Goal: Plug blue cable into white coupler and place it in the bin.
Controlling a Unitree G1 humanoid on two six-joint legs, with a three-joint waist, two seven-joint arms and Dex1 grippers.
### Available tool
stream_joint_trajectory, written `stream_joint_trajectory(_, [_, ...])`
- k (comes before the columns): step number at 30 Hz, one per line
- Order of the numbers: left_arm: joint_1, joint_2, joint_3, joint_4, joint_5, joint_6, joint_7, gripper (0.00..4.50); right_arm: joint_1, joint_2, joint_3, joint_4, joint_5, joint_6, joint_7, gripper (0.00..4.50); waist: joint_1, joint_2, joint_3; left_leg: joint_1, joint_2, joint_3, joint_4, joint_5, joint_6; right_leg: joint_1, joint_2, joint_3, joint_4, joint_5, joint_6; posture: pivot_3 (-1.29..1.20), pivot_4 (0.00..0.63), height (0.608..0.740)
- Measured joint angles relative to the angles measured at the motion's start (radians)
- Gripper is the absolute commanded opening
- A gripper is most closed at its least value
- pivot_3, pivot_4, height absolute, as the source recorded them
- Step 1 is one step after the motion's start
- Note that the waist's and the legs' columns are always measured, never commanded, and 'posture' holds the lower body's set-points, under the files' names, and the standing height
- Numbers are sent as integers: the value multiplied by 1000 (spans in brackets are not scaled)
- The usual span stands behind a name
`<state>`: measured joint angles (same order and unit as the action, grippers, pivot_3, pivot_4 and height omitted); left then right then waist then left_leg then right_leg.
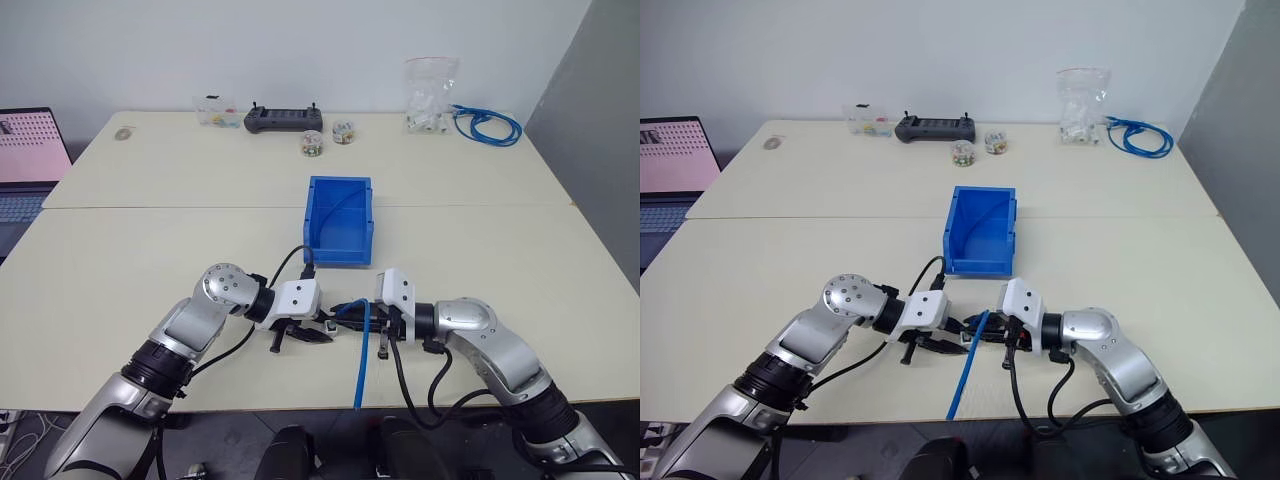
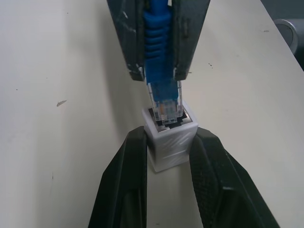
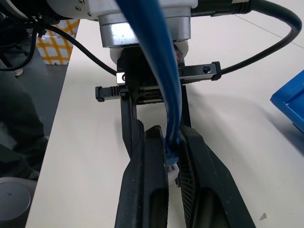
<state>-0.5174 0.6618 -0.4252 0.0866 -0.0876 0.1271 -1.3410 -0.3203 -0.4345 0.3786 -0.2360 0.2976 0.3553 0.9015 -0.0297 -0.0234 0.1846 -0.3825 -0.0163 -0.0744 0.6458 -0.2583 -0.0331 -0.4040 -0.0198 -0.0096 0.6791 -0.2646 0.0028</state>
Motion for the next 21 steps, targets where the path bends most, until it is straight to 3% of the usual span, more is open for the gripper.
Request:
stream_joint_trajectory(8, [2, 0, 1, 0, 0, 1, -2, 917, -12, -3, 19, 12, -36, -37, 31, 45, 0, 0, -1, 0, 0, 0, 0, 0, 0, 0, 0, 0, 0, 0, 0, 0, 150, 740])
stream_joint_trajectory(21, [6, -1, 2, -1, 2, 1, -2, 913, -183, -7, 62, 176, -44, -22, 212, 41, -1, 0, -4, 1, 0, 0, 0, 0, 0, 1, 0, 0, 1, 0, 0, 0, 150, 740])
